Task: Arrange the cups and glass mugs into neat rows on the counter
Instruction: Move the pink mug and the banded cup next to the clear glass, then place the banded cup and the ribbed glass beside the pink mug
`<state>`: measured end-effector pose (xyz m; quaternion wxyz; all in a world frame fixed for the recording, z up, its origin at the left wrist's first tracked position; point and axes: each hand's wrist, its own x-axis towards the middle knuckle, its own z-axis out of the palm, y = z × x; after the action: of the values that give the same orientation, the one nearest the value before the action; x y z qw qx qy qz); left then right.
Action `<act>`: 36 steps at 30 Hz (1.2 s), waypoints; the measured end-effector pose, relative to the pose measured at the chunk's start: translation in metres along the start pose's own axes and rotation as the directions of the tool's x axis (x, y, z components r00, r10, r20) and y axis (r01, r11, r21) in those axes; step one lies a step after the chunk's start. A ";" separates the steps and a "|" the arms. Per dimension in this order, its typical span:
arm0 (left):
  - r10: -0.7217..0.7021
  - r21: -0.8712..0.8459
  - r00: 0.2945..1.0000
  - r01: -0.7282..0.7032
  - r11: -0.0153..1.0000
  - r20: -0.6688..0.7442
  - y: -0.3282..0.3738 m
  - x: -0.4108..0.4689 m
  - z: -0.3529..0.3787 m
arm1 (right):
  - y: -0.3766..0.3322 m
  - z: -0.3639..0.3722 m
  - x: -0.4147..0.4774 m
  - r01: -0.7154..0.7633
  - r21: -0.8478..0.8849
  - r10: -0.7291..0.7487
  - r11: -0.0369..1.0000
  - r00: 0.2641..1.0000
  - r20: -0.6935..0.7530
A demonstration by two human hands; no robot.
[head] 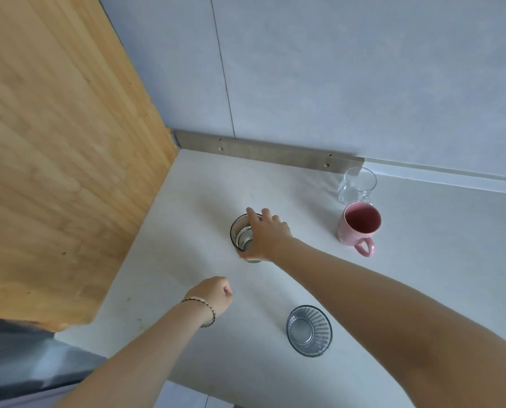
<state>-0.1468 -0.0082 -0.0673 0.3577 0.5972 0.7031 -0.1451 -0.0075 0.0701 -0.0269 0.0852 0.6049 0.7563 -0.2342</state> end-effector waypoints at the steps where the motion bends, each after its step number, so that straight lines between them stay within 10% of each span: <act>1: 0.002 0.004 1.000 -0.002 1.000 0.001 -0.004 0.001 -0.001 | -0.003 0.004 0.004 -0.024 0.027 0.024 0.999 1.000 0.013; 25: 0.260 0.203 0.949 -0.294 0.934 0.176 0.157 0.034 0.016 | 0.211 -0.020 -0.184 -0.341 0.244 0.366 0.908 0.928 -0.064; 36: 0.166 0.196 0.974 -0.194 0.961 0.154 0.183 0.025 0.032 | 0.281 -0.020 -0.132 -0.399 0.402 0.485 0.824 0.864 -0.136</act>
<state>0.0356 0.0345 -0.0661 0.3515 0.6819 0.6004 -0.2258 0.2968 0.0085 -0.0254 -0.0637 0.7926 0.5429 -0.2701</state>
